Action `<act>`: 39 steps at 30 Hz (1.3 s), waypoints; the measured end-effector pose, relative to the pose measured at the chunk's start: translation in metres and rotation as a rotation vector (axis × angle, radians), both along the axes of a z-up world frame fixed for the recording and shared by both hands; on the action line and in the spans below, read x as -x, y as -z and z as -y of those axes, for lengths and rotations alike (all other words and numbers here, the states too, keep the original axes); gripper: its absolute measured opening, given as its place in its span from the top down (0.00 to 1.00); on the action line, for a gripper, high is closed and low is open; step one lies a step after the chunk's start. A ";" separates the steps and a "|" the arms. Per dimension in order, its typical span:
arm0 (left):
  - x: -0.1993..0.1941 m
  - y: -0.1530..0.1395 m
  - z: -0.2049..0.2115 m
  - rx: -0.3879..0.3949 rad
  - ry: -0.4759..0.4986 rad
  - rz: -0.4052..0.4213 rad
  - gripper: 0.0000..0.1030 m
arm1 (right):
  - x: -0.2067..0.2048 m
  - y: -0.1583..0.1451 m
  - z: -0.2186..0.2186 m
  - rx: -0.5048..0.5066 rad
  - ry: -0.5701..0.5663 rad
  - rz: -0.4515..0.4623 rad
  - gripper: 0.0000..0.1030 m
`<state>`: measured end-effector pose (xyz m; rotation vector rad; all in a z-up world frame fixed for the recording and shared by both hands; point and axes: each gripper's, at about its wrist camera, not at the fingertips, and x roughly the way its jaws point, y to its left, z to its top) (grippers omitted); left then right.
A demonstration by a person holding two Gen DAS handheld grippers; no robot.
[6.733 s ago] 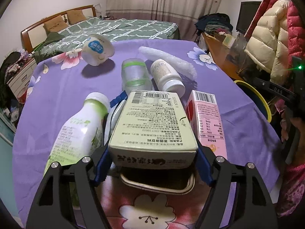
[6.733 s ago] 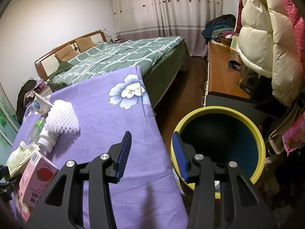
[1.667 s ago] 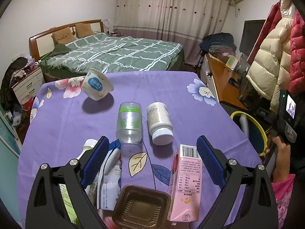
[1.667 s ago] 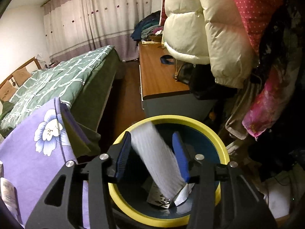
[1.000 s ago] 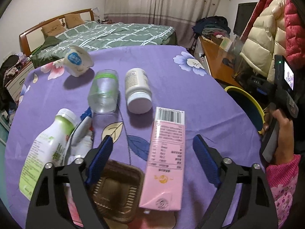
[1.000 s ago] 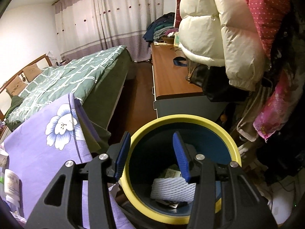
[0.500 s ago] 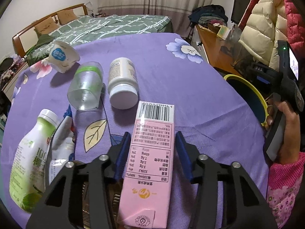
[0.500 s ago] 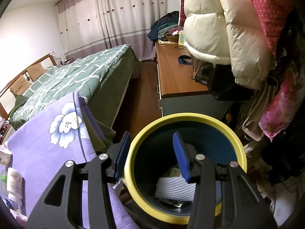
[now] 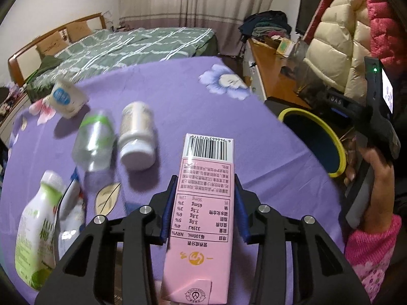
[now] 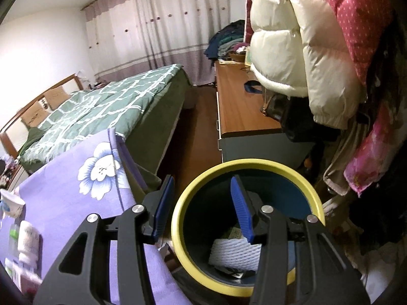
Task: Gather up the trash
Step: 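Carry the pink carton over the bin and open the left tool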
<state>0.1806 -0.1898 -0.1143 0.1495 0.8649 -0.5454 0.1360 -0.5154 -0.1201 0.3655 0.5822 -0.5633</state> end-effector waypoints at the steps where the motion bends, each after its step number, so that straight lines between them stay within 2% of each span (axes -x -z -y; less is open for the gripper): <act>1: 0.000 -0.002 0.006 0.001 0.008 0.003 0.61 | 0.006 -0.002 0.004 -0.005 -0.010 0.001 0.57; 9: -0.005 -0.013 0.079 0.018 0.119 -0.002 0.61 | 0.062 -0.008 0.028 0.011 -0.052 0.003 0.52; 20: -0.012 -0.009 0.223 0.042 0.291 -0.054 0.61 | 0.125 0.000 0.064 0.019 -0.020 -0.007 0.52; 27: -0.022 0.002 0.284 0.033 0.322 -0.069 0.61 | 0.139 0.007 0.080 0.000 0.008 -0.008 0.52; 32: -0.034 0.009 0.306 0.039 0.313 -0.087 0.61 | 0.138 0.014 0.085 -0.014 0.019 -0.027 0.52; 33: -0.035 0.010 0.308 0.040 0.310 -0.088 0.58 | 0.138 0.014 0.084 -0.009 0.021 -0.029 0.52; 34: -0.036 0.010 0.308 0.039 0.302 -0.085 0.45 | 0.138 0.014 0.084 -0.006 0.023 -0.029 0.52; 36: -0.036 0.006 0.301 0.048 0.280 -0.061 0.28 | 0.138 0.014 0.082 -0.005 0.025 -0.025 0.51; 39: -0.033 -0.007 0.278 0.065 0.255 -0.021 0.28 | 0.134 0.014 0.078 -0.004 0.014 -0.028 0.51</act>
